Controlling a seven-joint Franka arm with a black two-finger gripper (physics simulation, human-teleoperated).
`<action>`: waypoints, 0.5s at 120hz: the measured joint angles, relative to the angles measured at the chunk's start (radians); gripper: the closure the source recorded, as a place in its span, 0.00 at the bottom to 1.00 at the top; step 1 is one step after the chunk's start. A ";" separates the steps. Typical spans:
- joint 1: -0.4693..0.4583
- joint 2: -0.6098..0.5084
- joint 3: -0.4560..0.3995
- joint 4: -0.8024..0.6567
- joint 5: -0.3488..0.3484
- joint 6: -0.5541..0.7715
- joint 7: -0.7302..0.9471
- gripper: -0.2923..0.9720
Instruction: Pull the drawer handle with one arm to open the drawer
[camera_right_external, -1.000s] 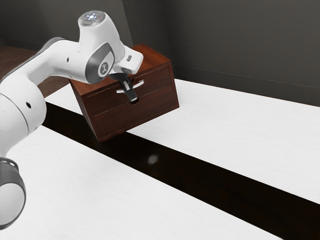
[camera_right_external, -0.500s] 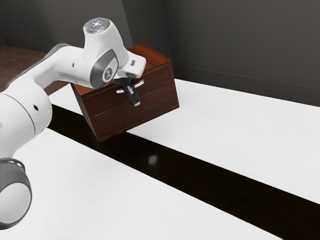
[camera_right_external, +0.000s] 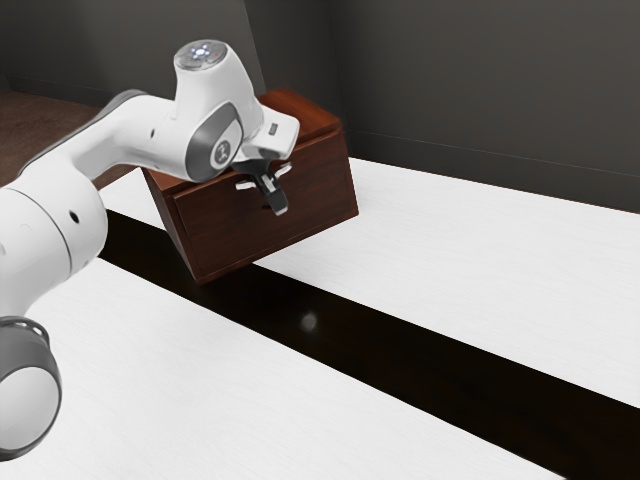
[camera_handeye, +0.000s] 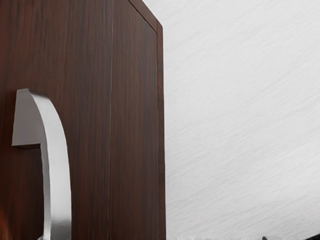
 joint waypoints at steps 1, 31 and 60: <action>0.000 -0.001 0.000 -0.001 0.000 0.000 0.000 0.39; -0.049 -0.022 0.032 -0.025 -0.001 0.002 -0.009 0.45; -0.090 -0.064 0.078 -0.074 -0.001 0.006 -0.015 0.45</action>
